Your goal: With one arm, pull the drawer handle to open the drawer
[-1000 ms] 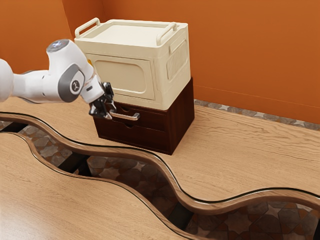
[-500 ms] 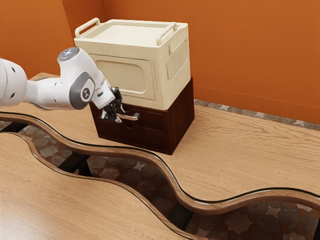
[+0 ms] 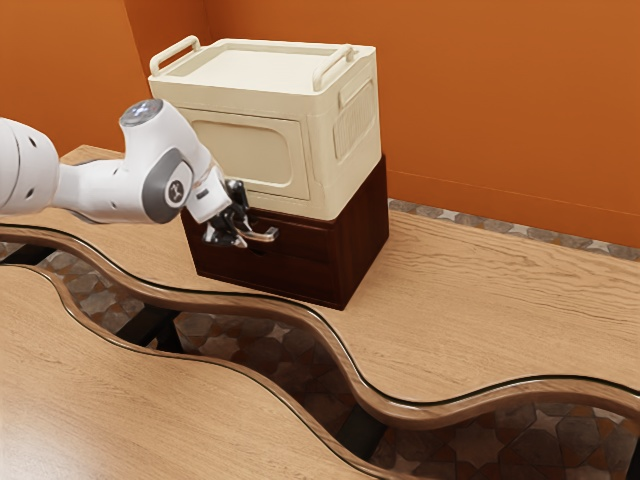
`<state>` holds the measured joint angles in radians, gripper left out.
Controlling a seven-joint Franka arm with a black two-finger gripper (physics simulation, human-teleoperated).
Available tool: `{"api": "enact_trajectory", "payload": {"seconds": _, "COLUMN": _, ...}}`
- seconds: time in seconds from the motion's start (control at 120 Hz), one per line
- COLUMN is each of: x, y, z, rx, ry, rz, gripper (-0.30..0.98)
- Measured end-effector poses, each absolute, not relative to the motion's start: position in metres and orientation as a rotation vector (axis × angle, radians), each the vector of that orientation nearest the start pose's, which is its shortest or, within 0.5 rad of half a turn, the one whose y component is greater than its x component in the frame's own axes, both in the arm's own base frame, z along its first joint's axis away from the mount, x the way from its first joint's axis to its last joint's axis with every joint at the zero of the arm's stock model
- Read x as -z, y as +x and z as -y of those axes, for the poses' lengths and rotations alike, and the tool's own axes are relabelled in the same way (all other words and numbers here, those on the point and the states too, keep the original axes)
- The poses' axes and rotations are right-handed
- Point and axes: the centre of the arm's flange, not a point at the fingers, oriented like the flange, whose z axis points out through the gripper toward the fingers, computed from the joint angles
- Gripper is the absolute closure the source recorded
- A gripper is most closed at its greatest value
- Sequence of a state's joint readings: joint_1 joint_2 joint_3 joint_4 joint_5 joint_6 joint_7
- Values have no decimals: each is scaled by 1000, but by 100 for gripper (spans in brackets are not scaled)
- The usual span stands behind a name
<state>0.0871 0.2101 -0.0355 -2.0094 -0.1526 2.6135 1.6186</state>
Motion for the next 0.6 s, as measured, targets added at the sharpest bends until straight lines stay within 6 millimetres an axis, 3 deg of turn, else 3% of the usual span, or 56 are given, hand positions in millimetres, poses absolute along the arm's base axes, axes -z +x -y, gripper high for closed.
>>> {"api": "enact_trajectory", "payload": {"seconds": 0.3, "x": -387, "y": 595, "z": -26, "rx": 465, "ry": -2146, "rz": -1976, "gripper": 65}}
{"api": "enact_trajectory", "payload": {"seconds": 0.6, "x": -391, "y": 574, "z": -29, "rx": 441, "ry": -2143, "rz": -1998, "gripper": 66}}
